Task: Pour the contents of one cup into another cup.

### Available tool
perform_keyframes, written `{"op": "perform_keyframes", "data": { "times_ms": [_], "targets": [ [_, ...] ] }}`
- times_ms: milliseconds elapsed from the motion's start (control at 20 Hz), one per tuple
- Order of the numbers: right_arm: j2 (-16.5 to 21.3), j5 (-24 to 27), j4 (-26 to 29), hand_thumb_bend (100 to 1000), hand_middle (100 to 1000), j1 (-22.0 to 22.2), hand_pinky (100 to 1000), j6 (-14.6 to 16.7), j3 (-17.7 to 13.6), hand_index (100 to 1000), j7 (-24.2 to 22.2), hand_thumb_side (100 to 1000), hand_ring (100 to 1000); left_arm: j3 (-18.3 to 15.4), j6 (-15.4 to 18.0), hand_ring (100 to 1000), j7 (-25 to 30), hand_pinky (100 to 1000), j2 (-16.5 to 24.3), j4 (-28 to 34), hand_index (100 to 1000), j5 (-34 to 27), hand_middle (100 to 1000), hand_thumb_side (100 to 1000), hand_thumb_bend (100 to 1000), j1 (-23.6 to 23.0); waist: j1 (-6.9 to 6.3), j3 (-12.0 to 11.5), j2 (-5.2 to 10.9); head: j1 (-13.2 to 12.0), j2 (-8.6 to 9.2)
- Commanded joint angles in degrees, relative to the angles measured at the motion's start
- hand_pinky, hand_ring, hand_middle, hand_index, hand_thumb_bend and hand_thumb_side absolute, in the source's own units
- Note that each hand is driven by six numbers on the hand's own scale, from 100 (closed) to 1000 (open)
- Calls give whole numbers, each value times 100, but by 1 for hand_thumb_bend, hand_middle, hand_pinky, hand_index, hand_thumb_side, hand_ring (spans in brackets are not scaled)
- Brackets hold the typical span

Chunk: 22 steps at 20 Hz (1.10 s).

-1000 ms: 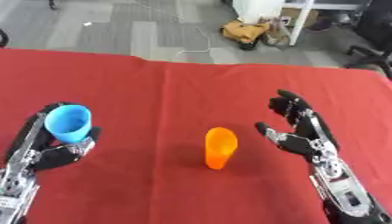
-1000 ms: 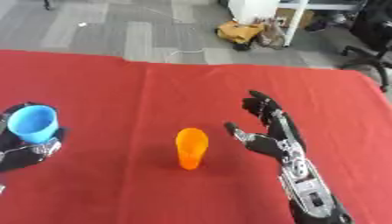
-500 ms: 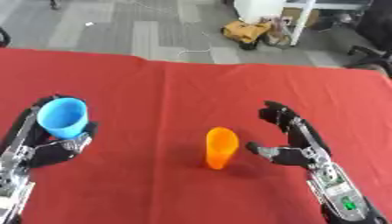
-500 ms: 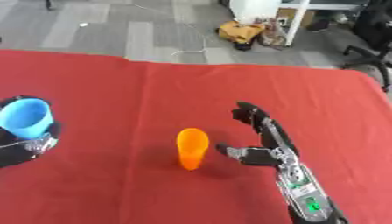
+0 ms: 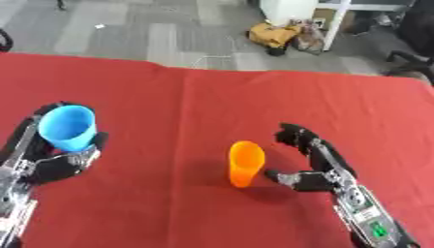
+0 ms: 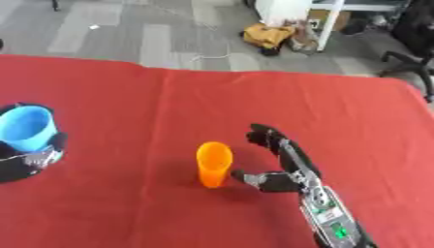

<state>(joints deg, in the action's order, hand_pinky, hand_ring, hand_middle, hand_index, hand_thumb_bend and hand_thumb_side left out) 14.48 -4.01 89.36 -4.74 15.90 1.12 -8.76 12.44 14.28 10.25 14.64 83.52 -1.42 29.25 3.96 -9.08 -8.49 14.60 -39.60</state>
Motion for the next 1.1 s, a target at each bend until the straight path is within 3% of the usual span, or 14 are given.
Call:
{"op": "perform_keyframes", "data": {
  "times_ms": [50, 1100],
  "targets": [
    [112, -94, 23, 622, 738, -49, 904, 26, 62, 903, -93, 100, 805, -32, 4, 502, 28, 415, 74, 130, 622, 6, 463, 100, 184, 81, -24, -3, 75, 17, 45],
    [83, -147, -229, 614, 738, -404, 906, 67, 313, 902, -317, 100, 806, -40, 50, 507, 113, 428, 49, 91, 626, 66, 466, 100, 198, 88, -14, -8, 100, 37, 37]
  ]
}}
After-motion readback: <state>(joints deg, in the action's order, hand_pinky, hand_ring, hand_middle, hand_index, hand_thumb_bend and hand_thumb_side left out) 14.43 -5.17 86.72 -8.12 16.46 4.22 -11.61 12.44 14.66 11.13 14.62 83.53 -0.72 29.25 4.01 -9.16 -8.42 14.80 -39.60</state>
